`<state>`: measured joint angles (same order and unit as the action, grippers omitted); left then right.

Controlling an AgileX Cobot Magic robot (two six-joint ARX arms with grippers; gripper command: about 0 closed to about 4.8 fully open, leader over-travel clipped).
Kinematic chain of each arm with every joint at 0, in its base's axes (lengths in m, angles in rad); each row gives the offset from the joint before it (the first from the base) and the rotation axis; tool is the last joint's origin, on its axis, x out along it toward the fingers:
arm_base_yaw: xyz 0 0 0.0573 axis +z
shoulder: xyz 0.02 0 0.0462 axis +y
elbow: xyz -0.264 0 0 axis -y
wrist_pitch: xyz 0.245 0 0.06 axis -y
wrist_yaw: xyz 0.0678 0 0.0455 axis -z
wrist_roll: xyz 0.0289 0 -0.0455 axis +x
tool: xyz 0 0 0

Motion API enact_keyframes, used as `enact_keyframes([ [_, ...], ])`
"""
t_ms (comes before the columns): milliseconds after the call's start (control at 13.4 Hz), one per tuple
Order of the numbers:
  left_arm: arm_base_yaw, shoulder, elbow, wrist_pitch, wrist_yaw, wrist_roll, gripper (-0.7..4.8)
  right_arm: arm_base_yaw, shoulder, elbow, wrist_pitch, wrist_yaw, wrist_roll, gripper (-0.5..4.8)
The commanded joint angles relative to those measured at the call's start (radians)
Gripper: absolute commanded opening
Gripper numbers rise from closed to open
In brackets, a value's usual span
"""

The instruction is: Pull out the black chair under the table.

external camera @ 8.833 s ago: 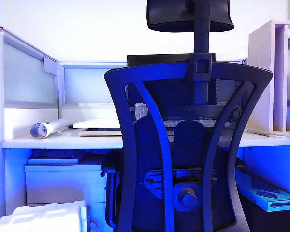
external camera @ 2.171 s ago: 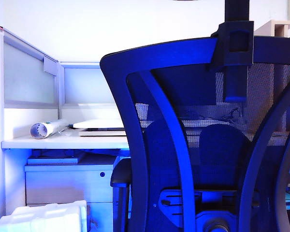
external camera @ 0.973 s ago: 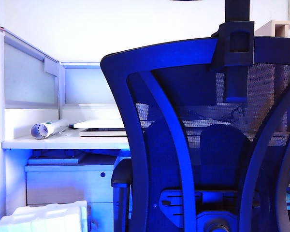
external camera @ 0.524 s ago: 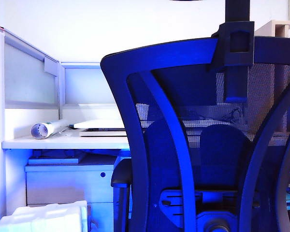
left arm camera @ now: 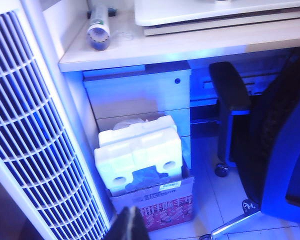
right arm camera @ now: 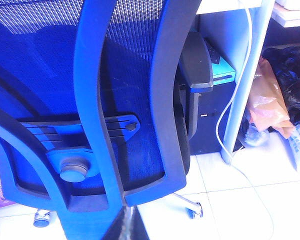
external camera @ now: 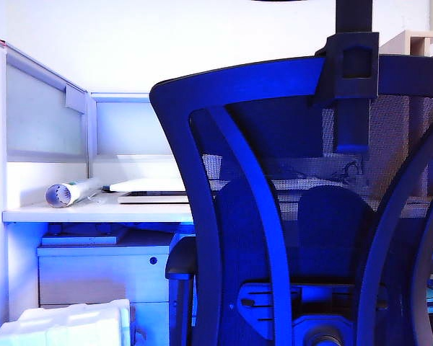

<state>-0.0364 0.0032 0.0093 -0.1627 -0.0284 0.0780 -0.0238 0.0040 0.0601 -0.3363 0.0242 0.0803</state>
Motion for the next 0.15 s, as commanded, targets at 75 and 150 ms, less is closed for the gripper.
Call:
enact_keyframes([
  [75, 0.001, 0.0, -0.002, -0.024, 0.006, 0.0, -0.04, 0.002, -0.003, -0.003, -0.003, -0.001, -0.002, -0.04],
  [150, 0.001, 0.0, -0.002, -0.024, 0.006, 0.0, -0.04, 0.002, -0.003, -0.003, -0.003, 0.0, -0.002, -0.04],
])
